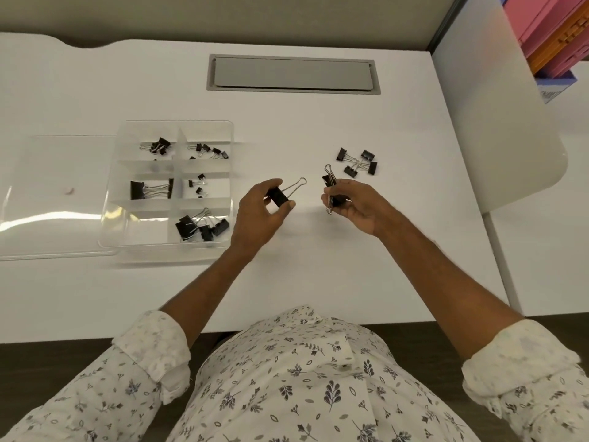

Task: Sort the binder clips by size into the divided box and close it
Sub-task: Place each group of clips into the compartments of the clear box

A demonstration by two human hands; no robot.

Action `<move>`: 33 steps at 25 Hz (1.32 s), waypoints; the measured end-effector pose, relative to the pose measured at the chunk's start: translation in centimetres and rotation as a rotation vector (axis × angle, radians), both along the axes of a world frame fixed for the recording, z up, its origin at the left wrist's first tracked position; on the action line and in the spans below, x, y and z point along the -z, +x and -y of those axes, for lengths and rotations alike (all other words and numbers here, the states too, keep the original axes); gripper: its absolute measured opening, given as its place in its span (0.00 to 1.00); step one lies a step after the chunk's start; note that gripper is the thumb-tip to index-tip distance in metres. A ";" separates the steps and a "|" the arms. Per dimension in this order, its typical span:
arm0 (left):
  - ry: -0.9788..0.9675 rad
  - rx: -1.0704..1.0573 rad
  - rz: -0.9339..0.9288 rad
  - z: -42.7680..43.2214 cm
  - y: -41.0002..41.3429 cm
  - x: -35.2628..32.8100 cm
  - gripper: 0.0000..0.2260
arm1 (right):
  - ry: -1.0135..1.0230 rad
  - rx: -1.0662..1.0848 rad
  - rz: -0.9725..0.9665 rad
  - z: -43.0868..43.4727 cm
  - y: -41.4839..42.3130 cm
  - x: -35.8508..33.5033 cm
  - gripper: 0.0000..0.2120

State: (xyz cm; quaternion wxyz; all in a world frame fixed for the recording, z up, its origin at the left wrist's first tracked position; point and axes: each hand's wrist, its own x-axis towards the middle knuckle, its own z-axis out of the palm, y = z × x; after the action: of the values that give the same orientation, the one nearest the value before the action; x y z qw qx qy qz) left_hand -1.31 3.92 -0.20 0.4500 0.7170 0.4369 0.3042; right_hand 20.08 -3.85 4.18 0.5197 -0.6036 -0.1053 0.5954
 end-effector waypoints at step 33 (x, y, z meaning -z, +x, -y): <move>0.228 0.111 -0.216 -16.7 -25.1 0.0 0.19 | 0.200 -0.502 1.211 -19.5 -27.0 2.1 0.19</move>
State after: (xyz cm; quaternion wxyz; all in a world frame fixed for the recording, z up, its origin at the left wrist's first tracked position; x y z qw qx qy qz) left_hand -26.43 20.64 -0.21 0.3323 0.8150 0.4051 0.2477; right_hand -6.87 15.69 2.12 0.2677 -0.7376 -0.5710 0.2413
